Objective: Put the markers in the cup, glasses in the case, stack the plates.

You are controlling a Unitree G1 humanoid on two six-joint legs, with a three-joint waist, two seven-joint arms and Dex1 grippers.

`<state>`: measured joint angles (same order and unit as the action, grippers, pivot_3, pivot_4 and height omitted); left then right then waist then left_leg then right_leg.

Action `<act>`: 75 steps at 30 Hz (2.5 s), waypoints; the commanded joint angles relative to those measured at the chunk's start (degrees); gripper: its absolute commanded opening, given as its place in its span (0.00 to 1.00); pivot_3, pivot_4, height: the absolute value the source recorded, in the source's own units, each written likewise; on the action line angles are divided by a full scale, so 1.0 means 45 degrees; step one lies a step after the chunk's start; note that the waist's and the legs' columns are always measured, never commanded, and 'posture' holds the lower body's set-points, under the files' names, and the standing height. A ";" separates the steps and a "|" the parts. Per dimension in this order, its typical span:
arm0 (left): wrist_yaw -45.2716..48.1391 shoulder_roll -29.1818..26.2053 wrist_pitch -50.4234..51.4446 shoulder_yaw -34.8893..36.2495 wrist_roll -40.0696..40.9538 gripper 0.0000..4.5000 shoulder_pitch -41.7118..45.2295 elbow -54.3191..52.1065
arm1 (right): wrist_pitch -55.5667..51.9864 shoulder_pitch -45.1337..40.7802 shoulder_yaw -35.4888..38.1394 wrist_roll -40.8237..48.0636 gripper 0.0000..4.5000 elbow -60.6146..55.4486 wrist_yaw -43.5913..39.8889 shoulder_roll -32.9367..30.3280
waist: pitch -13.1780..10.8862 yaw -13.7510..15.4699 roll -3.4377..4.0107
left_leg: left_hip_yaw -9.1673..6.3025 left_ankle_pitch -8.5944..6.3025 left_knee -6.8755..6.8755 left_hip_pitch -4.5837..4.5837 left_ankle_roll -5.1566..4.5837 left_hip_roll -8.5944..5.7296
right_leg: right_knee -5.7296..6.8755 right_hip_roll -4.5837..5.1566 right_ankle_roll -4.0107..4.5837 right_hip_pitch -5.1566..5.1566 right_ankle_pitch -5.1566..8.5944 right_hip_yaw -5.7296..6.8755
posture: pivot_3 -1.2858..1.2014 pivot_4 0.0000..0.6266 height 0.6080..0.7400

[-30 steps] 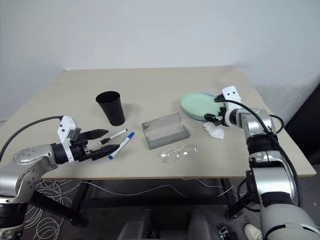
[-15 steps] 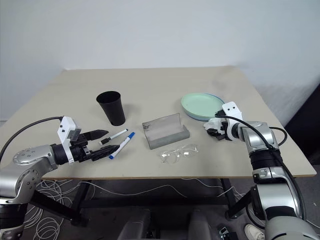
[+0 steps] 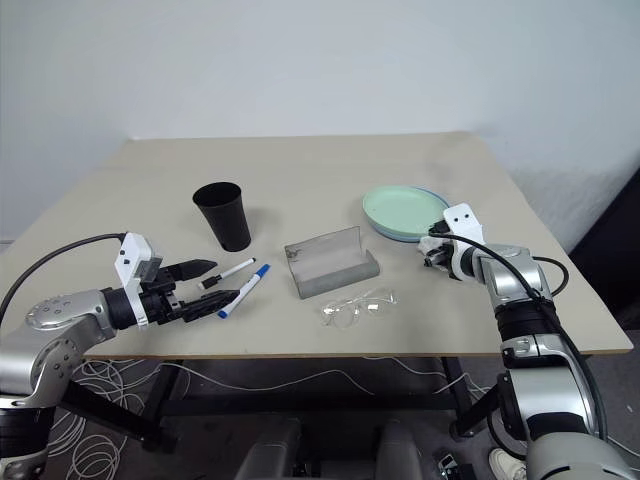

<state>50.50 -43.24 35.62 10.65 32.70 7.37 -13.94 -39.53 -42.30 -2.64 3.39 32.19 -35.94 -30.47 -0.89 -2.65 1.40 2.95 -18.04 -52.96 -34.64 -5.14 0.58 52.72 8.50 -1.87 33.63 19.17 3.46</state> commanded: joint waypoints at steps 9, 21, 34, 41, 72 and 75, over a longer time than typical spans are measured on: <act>0.0005 -0.0011 -0.0151 0.0338 0.0183 1.00 0.0097 -0.0362 | 0.0017 -0.0118 0.0171 0.1061 0.01 -0.1981 -0.2743 -0.0955 | -0.0002 0.0008 0.0002 | -0.0002 0.0019 0.0000 -0.0004 -0.0036 -0.0002 | -0.0003 0.0001 -0.0001 -0.0001 0.0001 0.0003 | 0.52 0.00 0.16; 0.0081 -0.0033 -0.0191 0.0294 0.0103 1.00 0.0355 -0.0093 | 0.0597 -0.1069 0.0821 0.2167 0.01 -0.2322 -0.3054 -0.0868 | 0.0001 0.0001 -0.0011 | -0.0037 -0.0009 -0.0004 0.0004 0.0011 -0.0010 | -0.0013 0.0081 -0.0059 -0.0027 0.0032 0.0080 | 0.52 0.00 0.16; -0.0070 0.0067 -0.0091 0.0229 0.0111 1.00 0.0558 -0.0160 | 0.6316 -0.5418 0.0738 -0.0060 0.11 0.7117 0.1639 0.1880 | 0.0003 -0.0026 -0.0014 | -0.0014 -0.0013 0.0002 -0.0031 0.0037 -0.0015 | 0.0025 0.0058 0.0011 0.0039 0.0008 0.0061 | 0.52 0.00 0.16; -0.0328 0.0146 -0.0040 0.0403 0.0212 1.00 0.0169 -0.0539 | 0.7842 -0.6126 0.1009 -0.0450 0.60 0.8923 0.2858 0.2234 | 0.0005 -0.0027 -0.0014 | -0.0014 -0.0012 0.0001 -0.0028 0.0037 -0.0013 | 0.0042 0.0013 0.0014 0.0041 0.0006 0.0034 | 0.52 0.00 0.16; -0.0571 0.2308 0.0394 -0.4951 -0.2948 1.00 0.6301 0.1116 | 0.2382 0.1087 0.1712 0.3353 1.00 -0.5842 -0.7709 -0.4084 | 0.0004 0.0021 -0.0034 | -0.0068 -0.0012 -0.0069 0.0014 -0.0014 0.0048 | -0.0011 -0.0083 -0.0053 -0.0065 0.0047 0.0005 | 0.52 0.00 0.16; -0.0355 0.2546 0.1386 -0.6130 -0.3441 1.00 0.7463 0.1505 | 0.2197 0.1437 0.1783 0.3393 1.00 -0.6254 -0.7408 -0.4239 | 0.0003 0.0037 -0.0036 | -0.0073 -0.0034 -0.0074 0.0003 0.0027 0.0042 | -0.0010 -0.0054 -0.0053 -0.0062 0.0047 0.0021 | 0.52 0.00 0.16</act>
<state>48.51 -32.05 40.00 -15.09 18.90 37.69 -7.58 -29.26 -35.65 3.85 17.56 6.52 -70.05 -48.74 -0.88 -2.48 1.23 2.62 -18.19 -53.28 -34.64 -5.03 0.73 52.67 8.34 -2.11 33.35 19.39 3.59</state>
